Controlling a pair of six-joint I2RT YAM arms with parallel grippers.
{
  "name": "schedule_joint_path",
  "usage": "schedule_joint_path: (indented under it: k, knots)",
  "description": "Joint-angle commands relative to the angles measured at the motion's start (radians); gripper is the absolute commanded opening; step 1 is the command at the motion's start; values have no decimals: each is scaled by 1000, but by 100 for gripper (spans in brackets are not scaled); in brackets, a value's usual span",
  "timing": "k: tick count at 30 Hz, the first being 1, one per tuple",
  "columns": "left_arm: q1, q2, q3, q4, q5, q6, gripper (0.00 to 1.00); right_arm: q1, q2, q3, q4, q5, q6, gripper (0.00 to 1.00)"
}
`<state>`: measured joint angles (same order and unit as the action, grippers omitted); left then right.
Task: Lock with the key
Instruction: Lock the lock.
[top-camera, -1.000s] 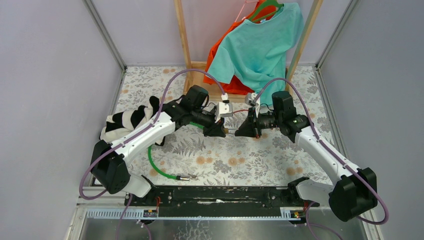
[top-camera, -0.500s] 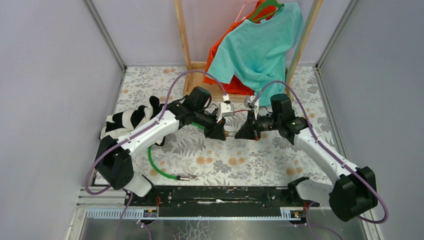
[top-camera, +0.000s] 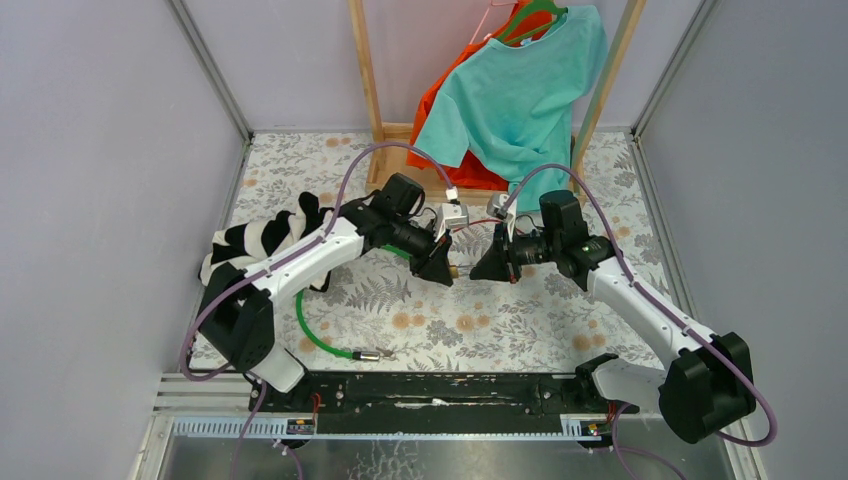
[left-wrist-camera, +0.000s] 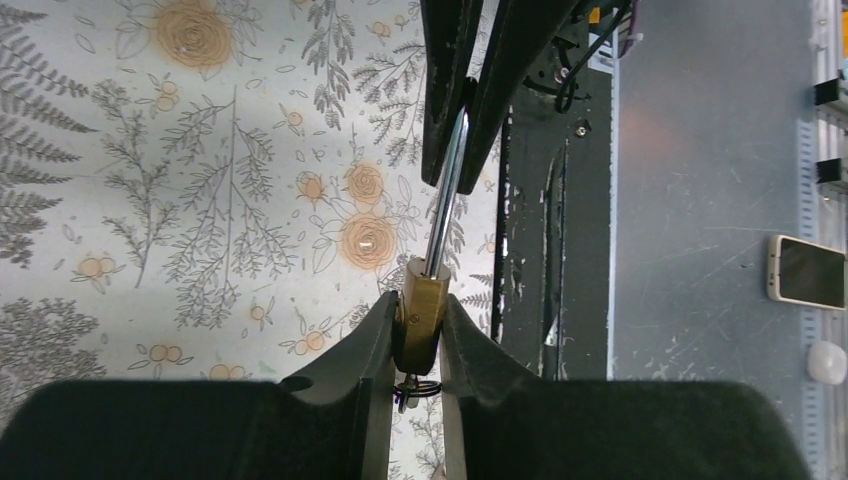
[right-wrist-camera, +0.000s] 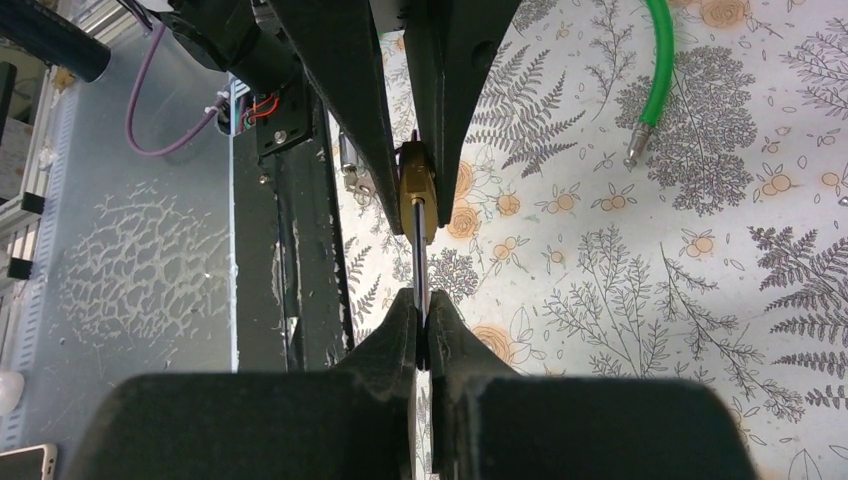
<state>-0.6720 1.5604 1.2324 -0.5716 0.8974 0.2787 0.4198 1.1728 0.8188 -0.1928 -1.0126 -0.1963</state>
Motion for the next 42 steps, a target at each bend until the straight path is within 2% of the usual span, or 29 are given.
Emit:
schedule_joint_path:
  k: [1, 16, 25, 31, 37, 42]
  knots:
    - [-38, 21, 68, 220, 201, -72, 0, 53, -13, 9, 143, 33, -47, 0]
    - [-35, 27, 89, 171, 255, -39, 0, 54, -51, 6, 16, 62, -281, 0]
    - [-35, -16, 76, 161, 12, 52, 0, 53, -20, 63, -29, -58, -152, 0]
    - [-52, -11, 84, 161, -81, 77, 0, 53, -8, 43, 50, -105, -54, 0]
    - [-65, -16, 79, 160, -70, 78, 0, 54, -9, 17, 104, -77, -18, 0]
    - [-65, -27, 70, 131, 40, 107, 0, 53, -31, -1, 113, -9, -75, 0]
